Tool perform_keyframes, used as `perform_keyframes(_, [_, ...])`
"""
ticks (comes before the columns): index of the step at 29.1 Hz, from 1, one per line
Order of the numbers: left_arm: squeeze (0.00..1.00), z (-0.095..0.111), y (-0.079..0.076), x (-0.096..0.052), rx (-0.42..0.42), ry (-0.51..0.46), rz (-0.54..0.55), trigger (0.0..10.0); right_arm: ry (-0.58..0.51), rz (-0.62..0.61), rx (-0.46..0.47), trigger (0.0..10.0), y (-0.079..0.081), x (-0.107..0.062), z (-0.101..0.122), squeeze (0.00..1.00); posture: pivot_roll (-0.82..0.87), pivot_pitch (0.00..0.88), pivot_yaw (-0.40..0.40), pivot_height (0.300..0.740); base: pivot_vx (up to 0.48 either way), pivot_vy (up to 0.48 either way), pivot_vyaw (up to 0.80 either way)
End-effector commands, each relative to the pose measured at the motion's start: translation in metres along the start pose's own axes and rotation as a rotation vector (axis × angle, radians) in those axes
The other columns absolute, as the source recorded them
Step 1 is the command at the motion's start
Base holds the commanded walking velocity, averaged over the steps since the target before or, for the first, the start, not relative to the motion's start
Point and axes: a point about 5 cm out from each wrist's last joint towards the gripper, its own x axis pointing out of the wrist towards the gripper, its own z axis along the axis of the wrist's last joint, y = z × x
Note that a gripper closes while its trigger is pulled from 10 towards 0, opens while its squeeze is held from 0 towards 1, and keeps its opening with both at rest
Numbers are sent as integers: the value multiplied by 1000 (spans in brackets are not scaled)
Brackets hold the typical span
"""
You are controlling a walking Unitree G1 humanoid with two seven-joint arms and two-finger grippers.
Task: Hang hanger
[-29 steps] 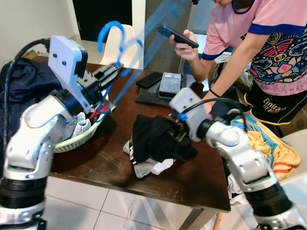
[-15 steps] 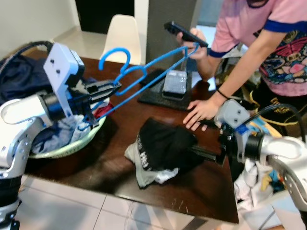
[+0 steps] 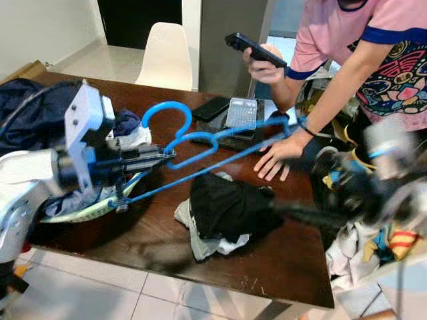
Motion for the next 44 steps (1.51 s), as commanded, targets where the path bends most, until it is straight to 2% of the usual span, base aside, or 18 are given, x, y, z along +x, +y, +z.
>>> perform_keyframes(1, [0, -3, -4, -7, -40, 30, -66, 10000, -93, 19, -22, 10000, 2, -5, 17, 0, 61, 106, -12, 740, 0, 0, 0])
perform_keyframes(2, [0, -12, -6, -13, -112, 59, -122, 10000, -138, 49, -61, 10000, 3, -7, 30, 0, 60, 103, -8, 740, 0, 0, 0])
perform_keyframes(3, [0, -12, -6, -13, -112, 59, -122, 10000, -138, 49, -61, 10000, 3, -7, 30, 0, 60, 103, -8, 740, 0, 0, 0])
perform_keyframes(4, [0, -22, -8, -13, -164, 87, -171, 10000, 7, 77, -101, 10000, 5, 3, 23, 0, 60, 97, -3, 740, 0, 0, 0])
perform_keyframes(6, [0, -22, -8, -13, -164, 87, -171, 10000, 7, 77, -101, 10000, 5, 3, 23, 0, 60, 97, -3, 740, 0, 0, 0])
perform_keyframes(8, [0, -36, -6, -1, -169, 132, -215, 10000, 303, 175, -147, 10000, 12, 25, -6, 0, 55, 86, 9, 740, 0, 0, 0])
perform_keyframes(10, [0, -36, -6, -1, -169, 132, -215, 10000, 303, 175, -147, 10000, 12, 25, -6, 0, 55, 86, 9, 740, 0, 0, 0])
perform_keyframes(11, [0, -40, -5, 5, -149, 145, -223, 10000, 382, 208, -163, 10000, 15, 32, -15, 0, 55, 85, 10, 740, 0, 0, 0])
perform_keyframes(14, [0, -40, -5, 5, -149, 145, -223, 10000, 382, 208, -163, 10000, 15, 32, -15, 0, 55, 85, 10, 740, 0, 0, 0])
perform_keyframes(15, [0, -42, -3, 15, -120, 156, -217, 10000, 443, 206, -186, 10000, 13, 40, -22, 0, 50, 78, 15, 740, 0, 0, 0])
perform_keyframes(24, [0, -42, -3, 15, -120, 156, -217, 10000, 443, 206, -186, 10000, 13, 40, -22, 0, 50, 78, 15, 740, 0, 0, 0])
perform_keyframes(25, [0, -45, -5, 27, -102, 162, -229, 10000, 501, 191, -200, 10000, 10, 49, -32, 0, 49, 72, 20, 740, 0, 0, 0])
perform_keyframes(26, [0, -45, -5, 27, -102, 162, -229, 10000, 501, 191, -200, 10000, 10, 49, -32, 0, 49, 72, 20, 740, 0, 0, 0])
perform_keyframes(27, [0, -47, -9, 42, -76, 165, -250, 10000, 551, 167, -187, 10000, 7, 63, -46, 0, 46, 57, 27, 740, 0, 0, 0])
perform_keyframes(29, [0, -47, -9, 42, -76, 165, -250, 10000, 551, 167, -187, 10000, 7, 63, -46, 0, 46, 57, 27, 740, 0, 0, 0])
perform_keyframes(30, [0, -47, -13, 51, -57, 163, -275, 10000, 584, 149, -167, 10000, 7, 76, -58, 0, 47, 58, 28, 740, 0, 0, 0])
perform_keyframes(32, [0, -47, -17, 57, -46, 160, -293, 10000, 611, 136, -152, 10000, 8, 85, -66, 0, 43, 59, 32, 740, 0, 0, 0])
perform_keyframes(44, [0, -44, -20, 66, -25, 141, -312, 10000, 646, 159, -88, 10000, 17, 99, -81, 0, 43, 65, 29, 740, 0, 0, 0])
